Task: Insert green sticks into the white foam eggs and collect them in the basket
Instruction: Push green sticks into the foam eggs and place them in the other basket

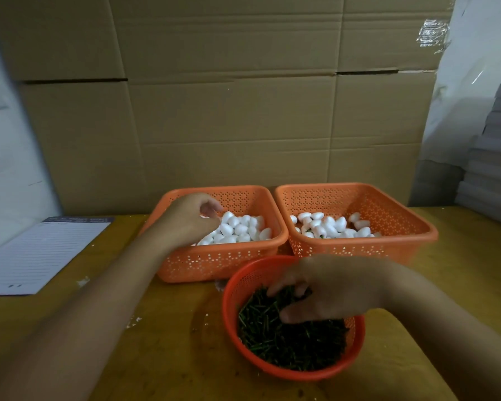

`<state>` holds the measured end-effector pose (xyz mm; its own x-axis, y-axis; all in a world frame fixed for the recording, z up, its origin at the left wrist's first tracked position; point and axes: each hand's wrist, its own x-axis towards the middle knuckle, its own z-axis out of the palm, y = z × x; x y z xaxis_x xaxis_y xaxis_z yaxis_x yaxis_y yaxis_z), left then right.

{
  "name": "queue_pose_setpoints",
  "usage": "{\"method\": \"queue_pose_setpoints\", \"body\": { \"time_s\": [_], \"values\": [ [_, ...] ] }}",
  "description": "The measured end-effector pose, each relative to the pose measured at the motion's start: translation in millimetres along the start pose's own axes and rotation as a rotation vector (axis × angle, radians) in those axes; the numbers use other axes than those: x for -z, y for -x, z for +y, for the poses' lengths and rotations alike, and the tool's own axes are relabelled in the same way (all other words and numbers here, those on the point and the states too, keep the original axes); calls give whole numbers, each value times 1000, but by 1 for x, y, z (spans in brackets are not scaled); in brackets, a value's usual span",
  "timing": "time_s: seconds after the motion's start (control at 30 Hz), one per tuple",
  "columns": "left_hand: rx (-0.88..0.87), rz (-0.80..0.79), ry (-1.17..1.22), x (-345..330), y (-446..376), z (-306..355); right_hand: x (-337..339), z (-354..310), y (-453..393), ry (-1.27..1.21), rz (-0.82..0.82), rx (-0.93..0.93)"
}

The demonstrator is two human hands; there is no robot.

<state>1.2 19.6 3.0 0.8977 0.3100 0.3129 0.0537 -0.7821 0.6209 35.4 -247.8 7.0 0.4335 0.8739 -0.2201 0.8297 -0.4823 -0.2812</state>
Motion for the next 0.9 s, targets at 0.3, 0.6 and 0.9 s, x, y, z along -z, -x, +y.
{"method": "queue_pose_setpoints", "body": {
  "time_s": [0.3, 0.6, 0.9],
  "values": [
    [93, -350, -329, -24, -29, 11, -13, -4, -4, 74, -74, -18],
    [133, -512, -416, -26, -38, 9, -19, -3, -9, 73, -6, 5],
    [-59, -96, -65, -11, -19, 12, -21, -1, -13, -10, 182, 61]
  ]
}}
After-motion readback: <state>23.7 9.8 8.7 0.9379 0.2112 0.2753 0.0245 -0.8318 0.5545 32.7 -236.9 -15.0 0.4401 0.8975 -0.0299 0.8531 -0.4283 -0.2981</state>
